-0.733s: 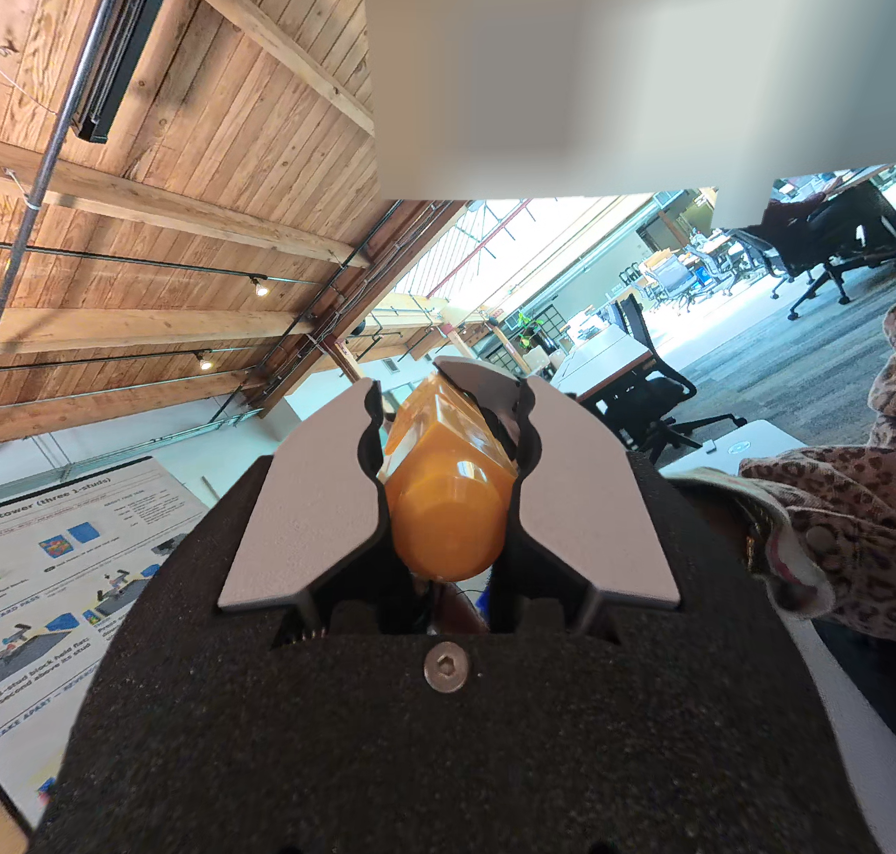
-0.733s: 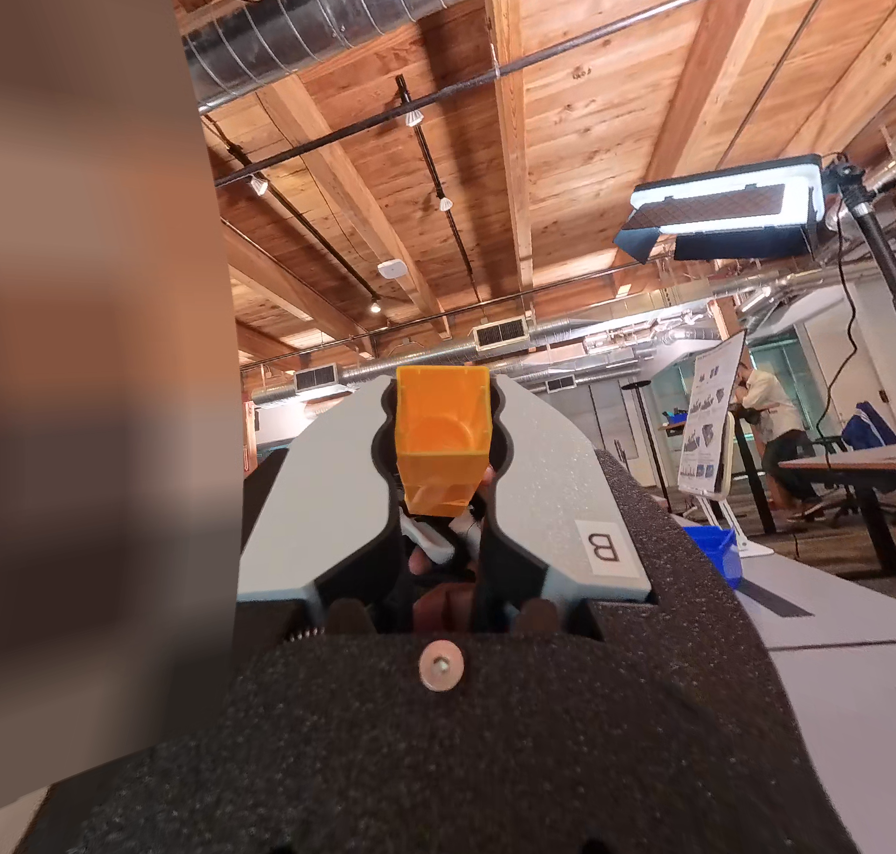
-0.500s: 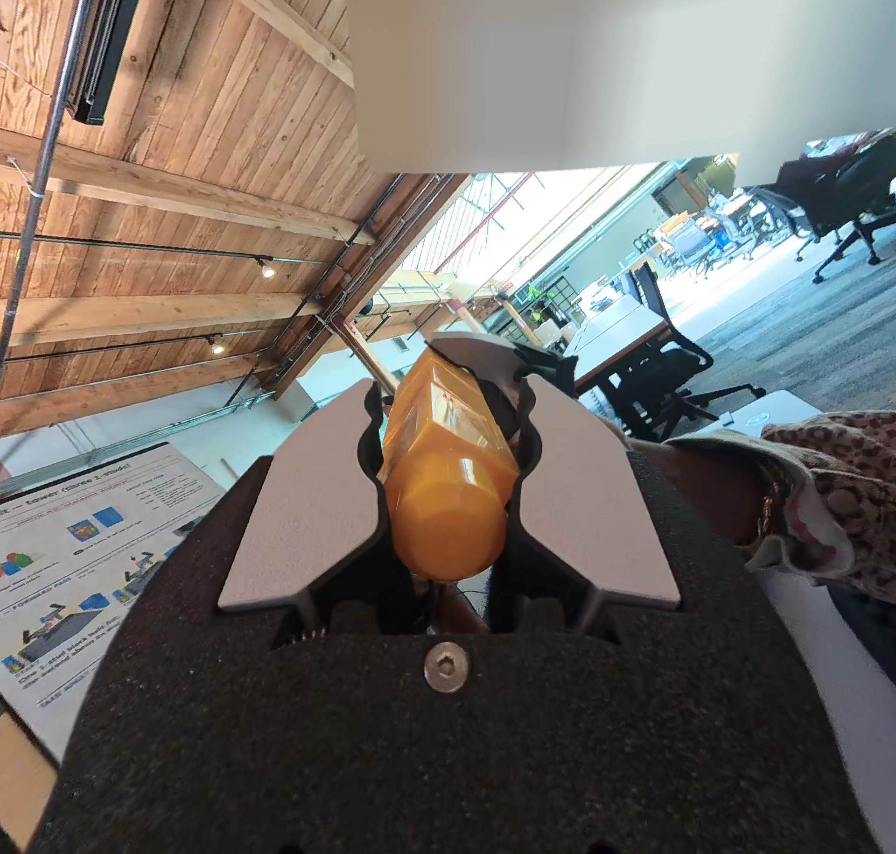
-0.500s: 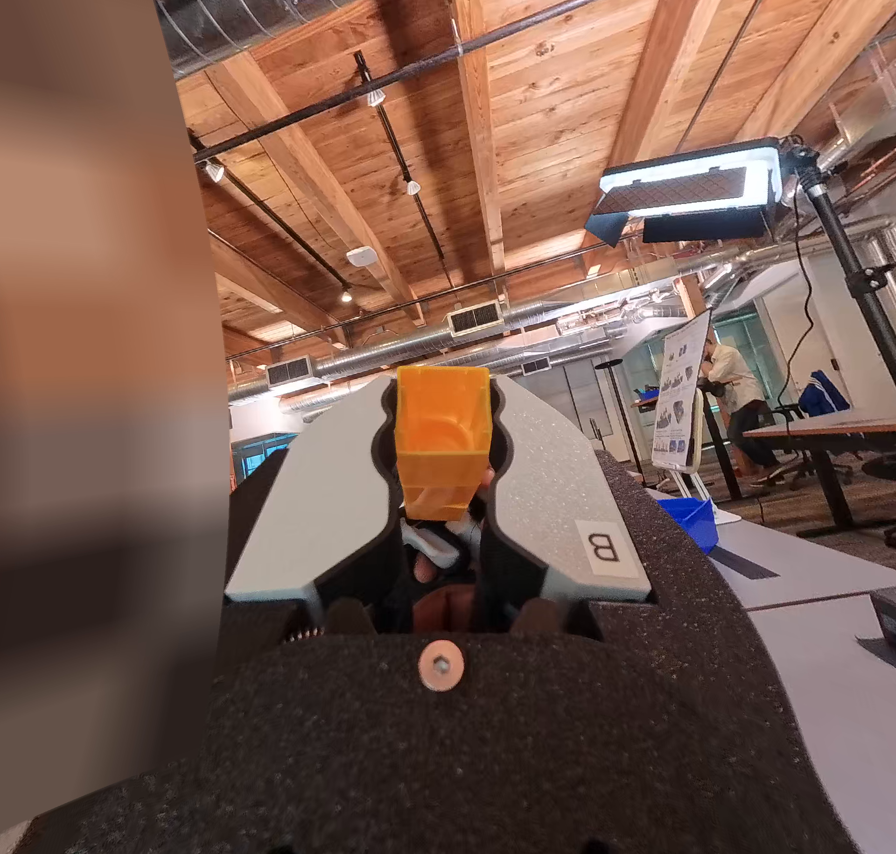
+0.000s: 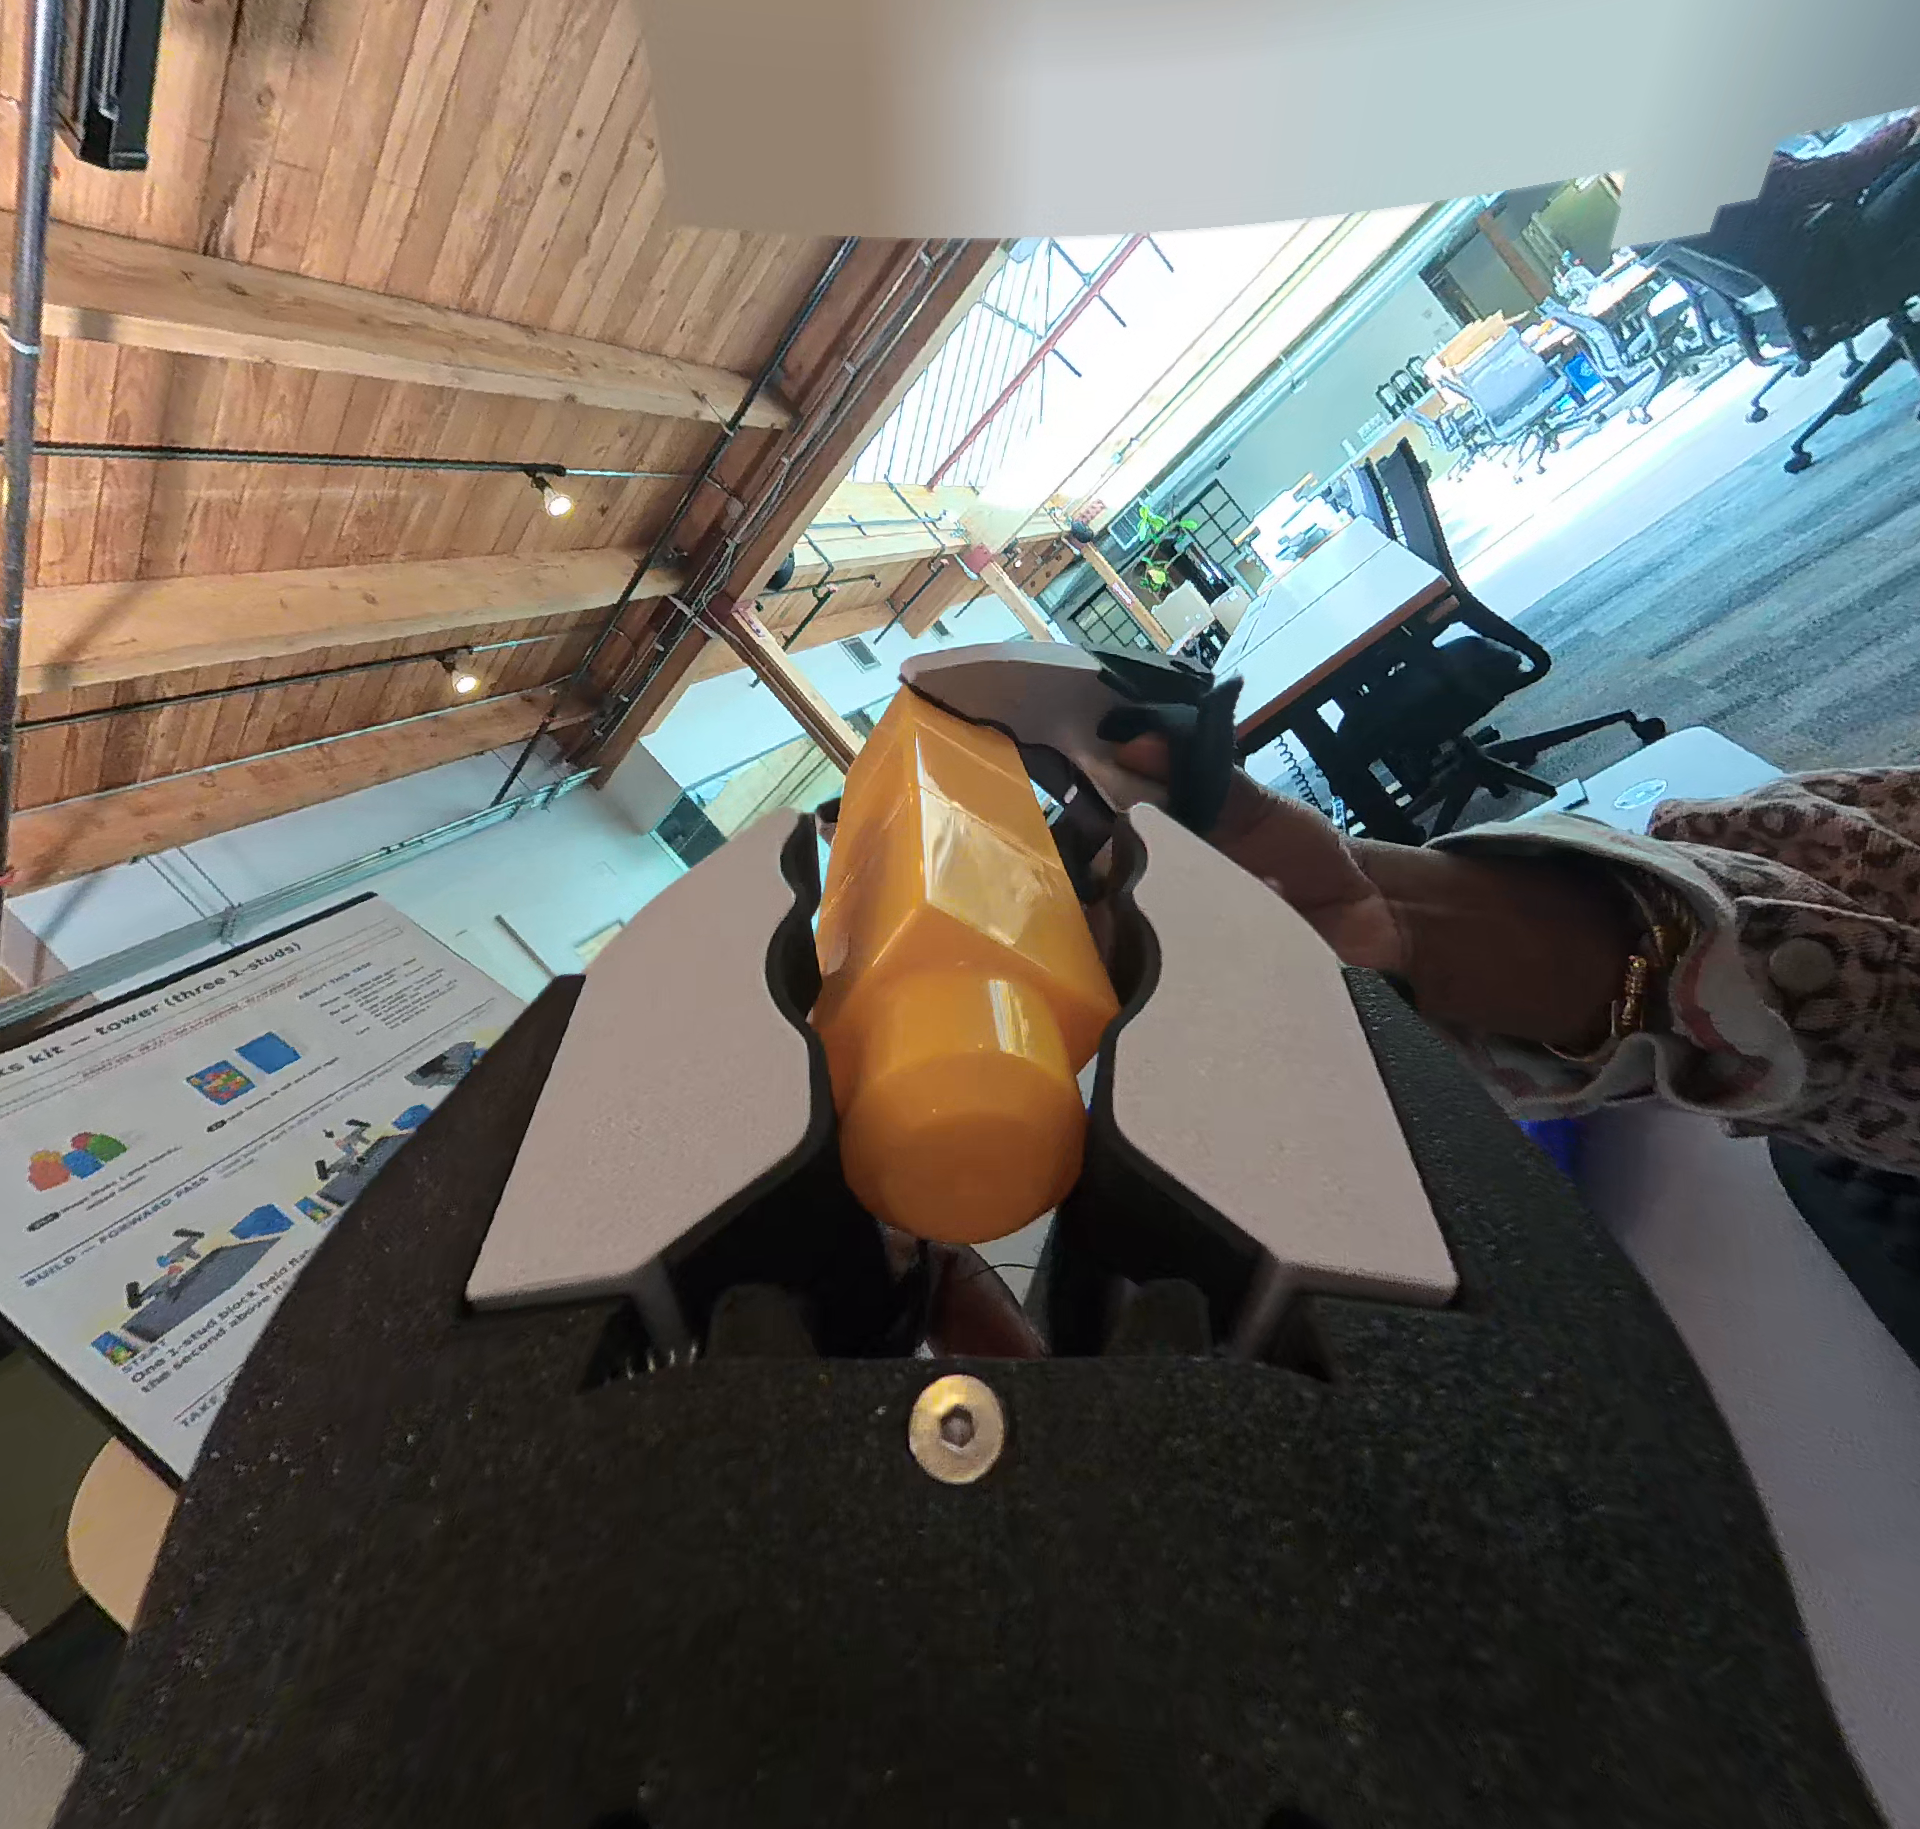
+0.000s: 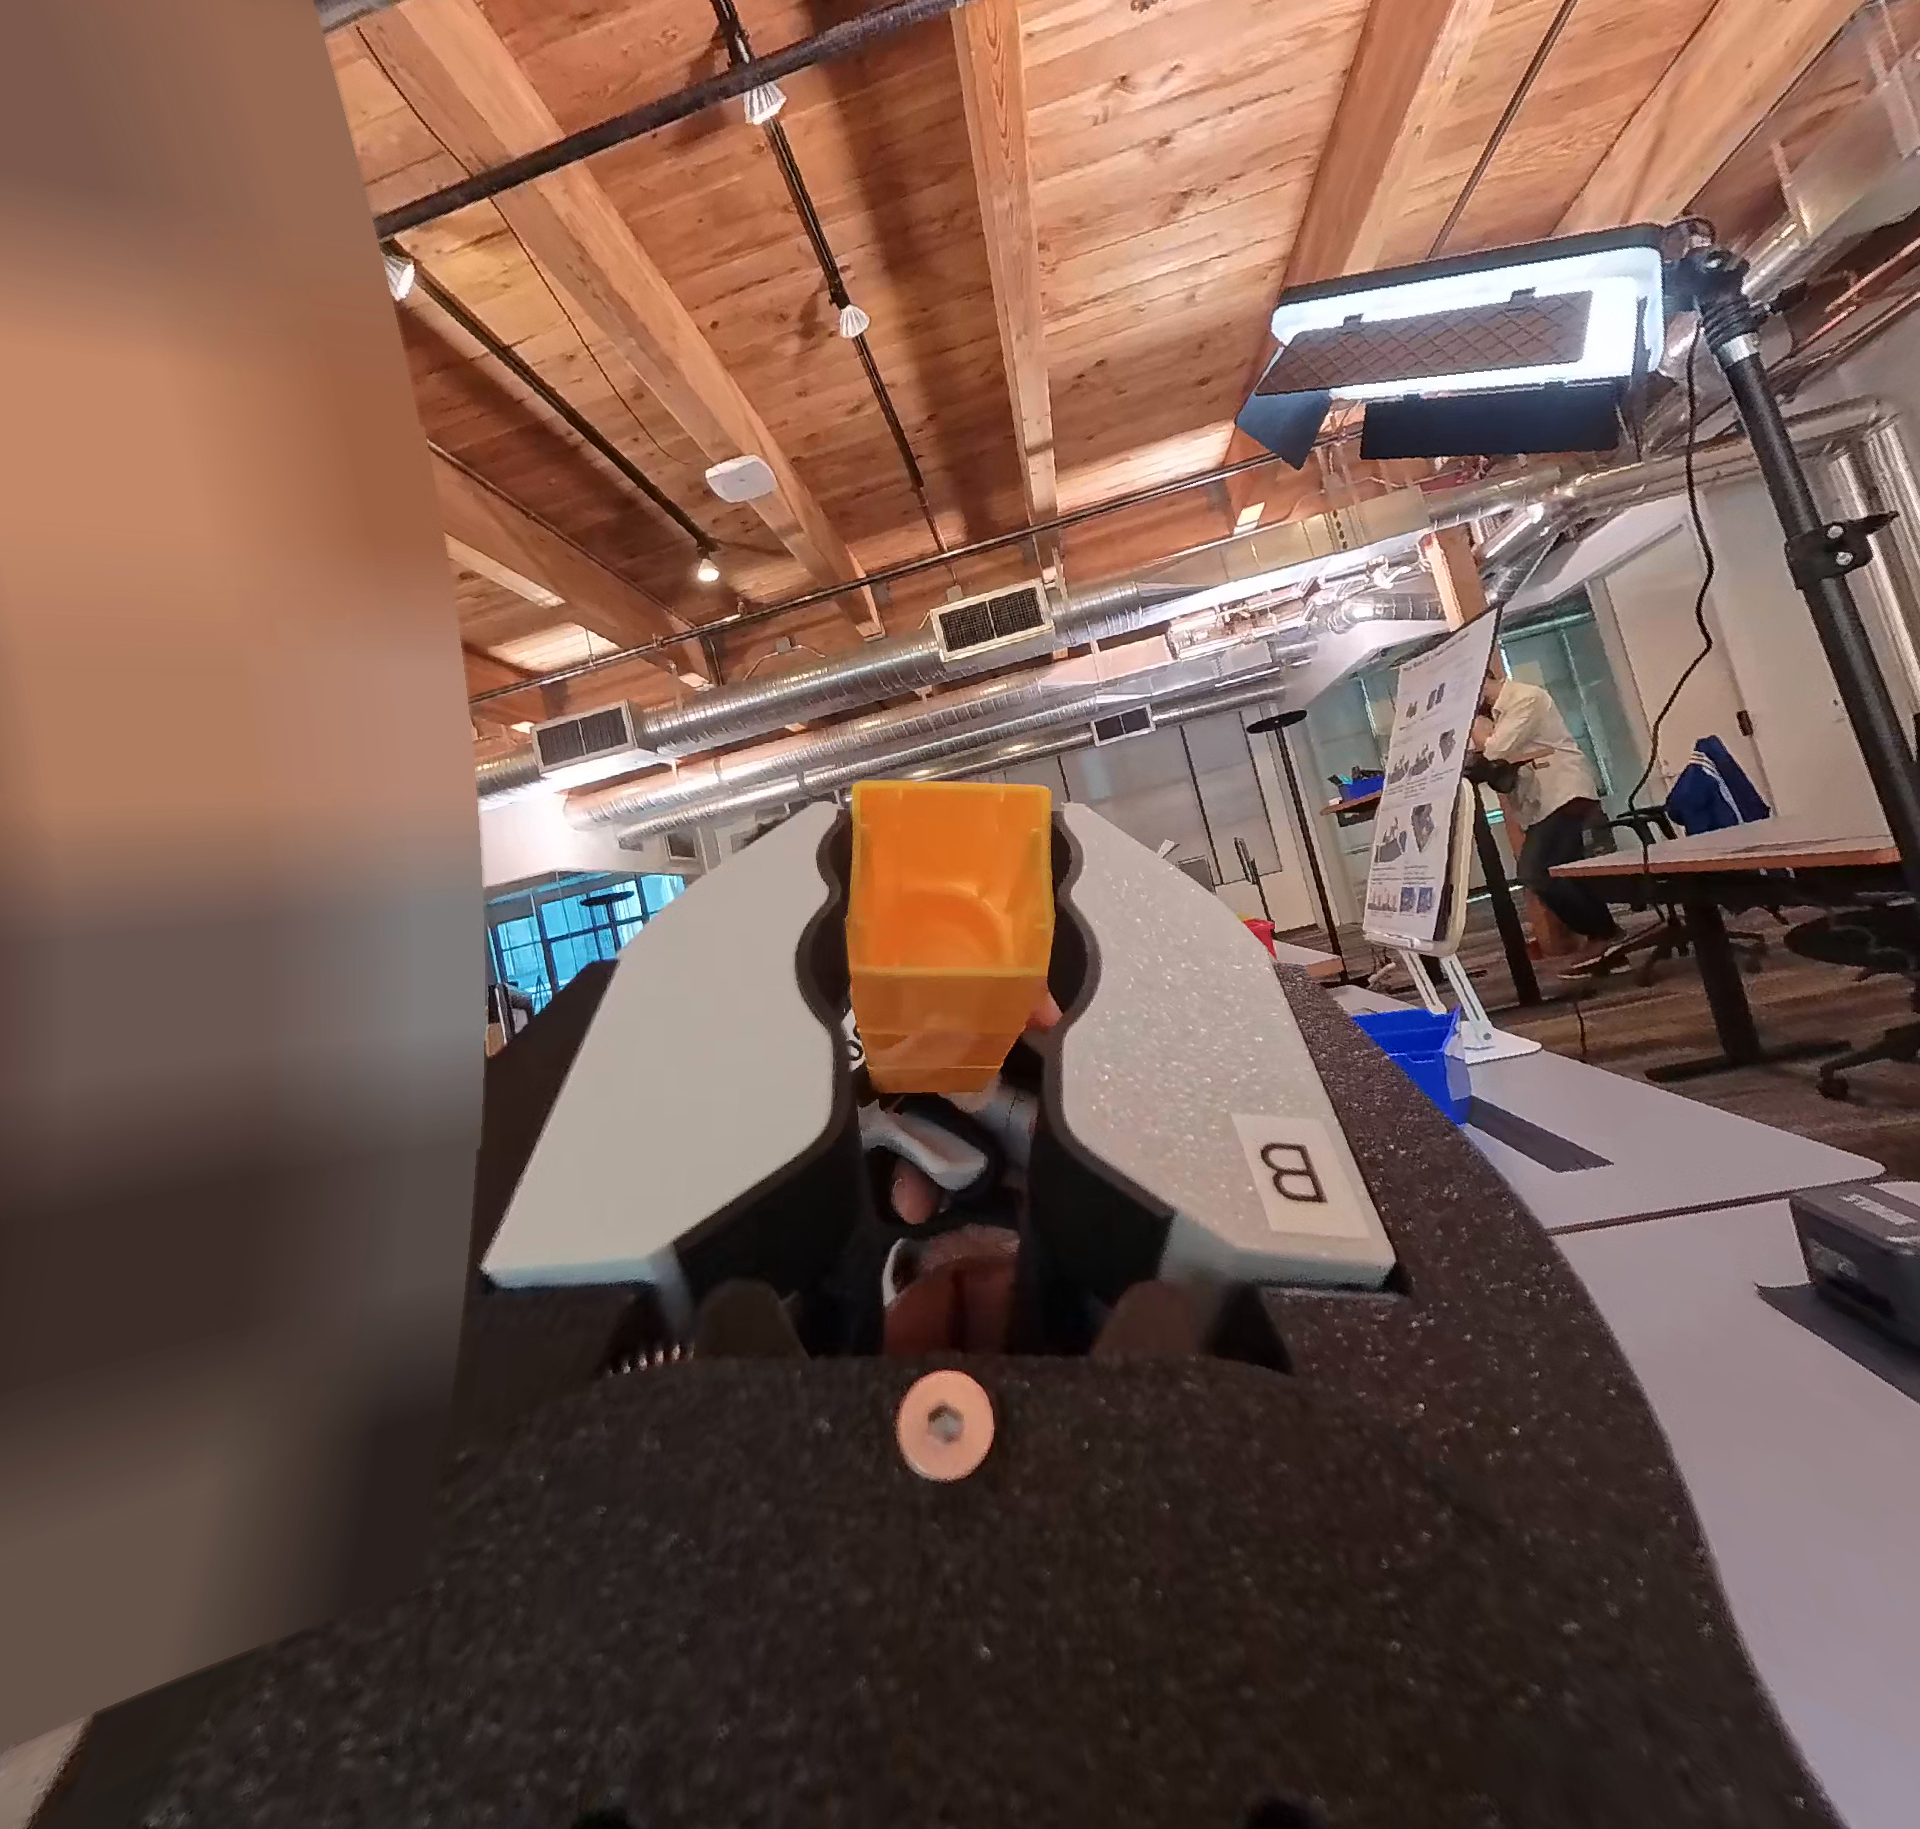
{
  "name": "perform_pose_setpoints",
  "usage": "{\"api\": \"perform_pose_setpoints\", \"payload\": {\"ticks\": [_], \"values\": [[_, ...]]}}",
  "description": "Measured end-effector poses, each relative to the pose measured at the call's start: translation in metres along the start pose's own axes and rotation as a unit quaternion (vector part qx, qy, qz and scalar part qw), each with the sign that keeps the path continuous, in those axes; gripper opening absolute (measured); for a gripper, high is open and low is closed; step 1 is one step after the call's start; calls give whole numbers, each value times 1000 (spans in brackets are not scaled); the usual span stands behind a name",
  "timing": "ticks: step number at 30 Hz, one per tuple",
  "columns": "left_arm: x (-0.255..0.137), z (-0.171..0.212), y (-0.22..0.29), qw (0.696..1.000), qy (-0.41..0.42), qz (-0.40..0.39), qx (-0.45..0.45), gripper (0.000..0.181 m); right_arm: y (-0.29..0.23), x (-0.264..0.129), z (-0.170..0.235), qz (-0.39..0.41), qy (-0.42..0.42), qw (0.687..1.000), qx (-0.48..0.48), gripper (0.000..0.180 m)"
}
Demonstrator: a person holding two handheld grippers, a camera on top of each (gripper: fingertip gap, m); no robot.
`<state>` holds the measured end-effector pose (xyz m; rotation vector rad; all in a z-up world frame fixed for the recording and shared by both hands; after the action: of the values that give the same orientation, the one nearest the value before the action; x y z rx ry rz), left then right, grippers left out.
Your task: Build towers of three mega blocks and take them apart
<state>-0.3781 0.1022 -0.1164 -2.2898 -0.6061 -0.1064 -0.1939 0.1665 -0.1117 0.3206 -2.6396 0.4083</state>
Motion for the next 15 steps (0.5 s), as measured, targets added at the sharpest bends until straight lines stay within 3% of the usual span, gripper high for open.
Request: {"api": "perform_pose_setpoints", "payload": {"ticks": [8,12,15], "values": [[2,-2,0,1000,13,-2,-3,54,0,-2,-1,-3,4,1000,1,35],[11,-2,-11,993,52,-66,-88,59,4,-9,-4,12,76,997,-1,35],[20,6,-20,975,63,-72,-202,74,6,-25,-10,25,177,984,-20,35]]}}
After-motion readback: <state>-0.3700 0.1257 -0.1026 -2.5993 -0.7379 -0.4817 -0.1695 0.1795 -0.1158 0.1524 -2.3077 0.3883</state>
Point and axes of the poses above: each gripper's, where its closed fingertips meet, x out along the fingers, z out of its underside, y = z × x across the jaws, the point moved 10 cm from there along -x, back along the fingers, and after that the axes turned 9 degrees about -y, right-handed, at the moved point
